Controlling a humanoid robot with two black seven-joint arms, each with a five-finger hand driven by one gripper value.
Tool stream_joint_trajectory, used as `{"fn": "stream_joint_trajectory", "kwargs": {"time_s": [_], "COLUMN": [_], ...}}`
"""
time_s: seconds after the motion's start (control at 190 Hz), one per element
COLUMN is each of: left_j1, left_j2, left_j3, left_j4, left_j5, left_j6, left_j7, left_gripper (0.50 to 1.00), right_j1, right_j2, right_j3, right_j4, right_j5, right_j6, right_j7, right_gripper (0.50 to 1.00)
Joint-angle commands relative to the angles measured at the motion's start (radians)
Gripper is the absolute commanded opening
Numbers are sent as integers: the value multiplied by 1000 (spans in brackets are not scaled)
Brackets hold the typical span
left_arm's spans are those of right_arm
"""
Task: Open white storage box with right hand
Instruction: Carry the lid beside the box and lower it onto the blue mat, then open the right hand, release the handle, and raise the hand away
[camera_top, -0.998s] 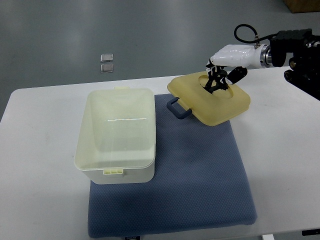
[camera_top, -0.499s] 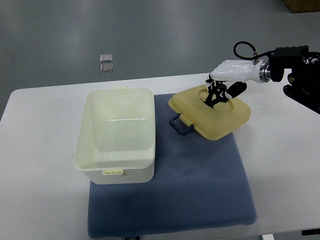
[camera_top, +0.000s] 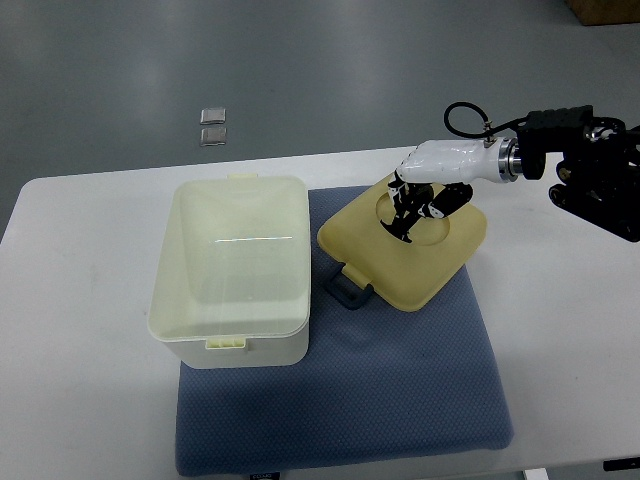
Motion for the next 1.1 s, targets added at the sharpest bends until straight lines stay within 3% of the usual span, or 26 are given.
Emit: {"fn": "stream_joint_trajectory", "kwargs": {"time_s": [0.0, 0.704, 0.756, 0.793, 0.804, 0.851, 0.882, 0.993, 1.092], "left_j1": [0, 0, 0, 0, 0, 0, 0, 0, 0], "left_j2": [0, 0, 0, 0, 0, 0, 0, 0, 0], "left_j3": [0, 0, 0, 0, 0, 0, 0, 0, 0], "left_j4": [0, 0, 0, 0, 0, 0, 0, 0, 0], "left_j5": [0, 0, 0, 0, 0, 0, 0, 0, 0], "left_j6": [0, 0, 0, 0, 0, 0, 0, 0, -1], "left_j7": [0, -1, 0, 0, 0, -1, -1, -1, -1], "left_gripper": [1000, 1000, 1000, 1000, 1000, 1000, 1000, 1000, 1000], "right_j1": [1, -2, -2, -2, -2, -3, -3, -2, 0], "right_j2": [0, 22, 22, 22, 22, 22, 22, 22, 20], "right_j3": [-9, -51, -51, -51, -51, -49, -49, -48, -43], "right_j4": [21, 82, 82, 82, 82, 82, 82, 82, 84], "right_j5": [1, 0, 3, 4, 4, 6, 6, 9, 10], "right_j6": [1, 13, 13, 15, 15, 16, 16, 39, 58], "right_j7": [0, 0, 0, 0, 0, 0, 0, 0, 0], "right_gripper": [500, 502, 549, 623, 623, 776, 835, 907, 915]}}
